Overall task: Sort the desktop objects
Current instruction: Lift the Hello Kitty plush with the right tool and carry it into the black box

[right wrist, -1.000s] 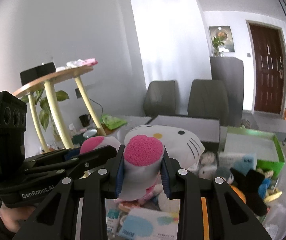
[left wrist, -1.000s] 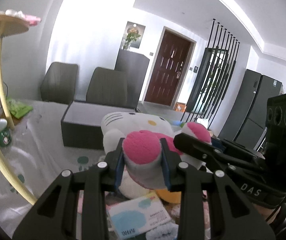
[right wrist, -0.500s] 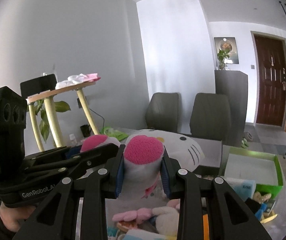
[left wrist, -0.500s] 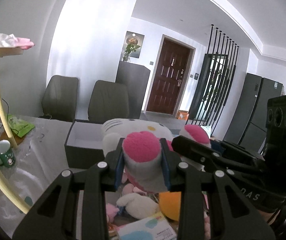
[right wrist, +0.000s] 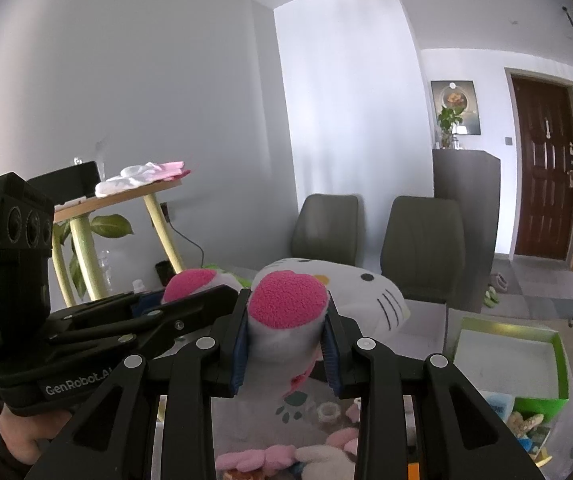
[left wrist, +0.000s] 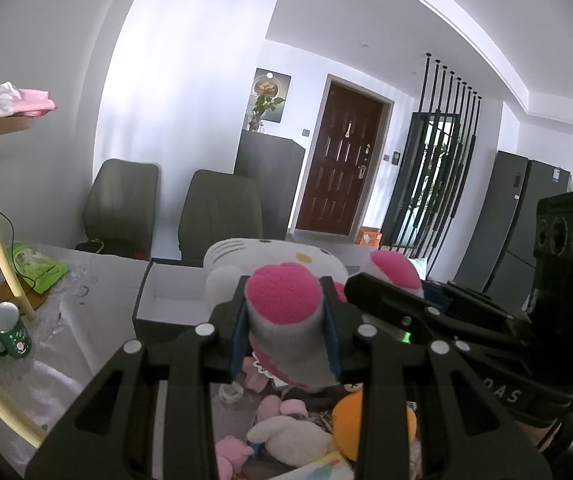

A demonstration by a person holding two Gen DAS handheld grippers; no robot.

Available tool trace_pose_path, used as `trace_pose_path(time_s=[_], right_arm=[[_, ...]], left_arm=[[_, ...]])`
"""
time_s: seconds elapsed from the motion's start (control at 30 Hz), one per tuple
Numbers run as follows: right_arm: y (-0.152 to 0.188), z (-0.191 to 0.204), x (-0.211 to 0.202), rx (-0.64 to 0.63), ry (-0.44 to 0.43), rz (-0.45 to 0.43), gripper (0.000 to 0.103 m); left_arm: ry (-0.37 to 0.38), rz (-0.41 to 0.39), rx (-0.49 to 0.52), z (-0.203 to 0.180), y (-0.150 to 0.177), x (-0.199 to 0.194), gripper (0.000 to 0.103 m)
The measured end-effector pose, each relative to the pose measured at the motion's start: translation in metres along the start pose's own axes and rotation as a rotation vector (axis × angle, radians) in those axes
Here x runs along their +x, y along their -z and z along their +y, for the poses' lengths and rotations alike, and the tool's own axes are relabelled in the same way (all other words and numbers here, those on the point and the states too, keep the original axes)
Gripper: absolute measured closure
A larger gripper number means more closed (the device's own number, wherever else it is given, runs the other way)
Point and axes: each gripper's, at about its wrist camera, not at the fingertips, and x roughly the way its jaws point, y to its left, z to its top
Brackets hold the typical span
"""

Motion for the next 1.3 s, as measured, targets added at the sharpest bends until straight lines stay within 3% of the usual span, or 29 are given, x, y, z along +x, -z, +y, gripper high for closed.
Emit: trace_pose_path(time_s=[0.5, 1.3], right_arm=[[-0.021, -0.013, 0.039, -0.015, -0.002, 0.003, 0.070], [-0.028, -0.038, 0.136, -0.039, 0.046, 0.098, 0.070]], left_arm=[[-0.013, -0.031, -0.001, 0.021, -0.021, 0.032, 0.071], [0.012, 0.002, -0.112, 0.083, -0.025, 0.112, 0.073]])
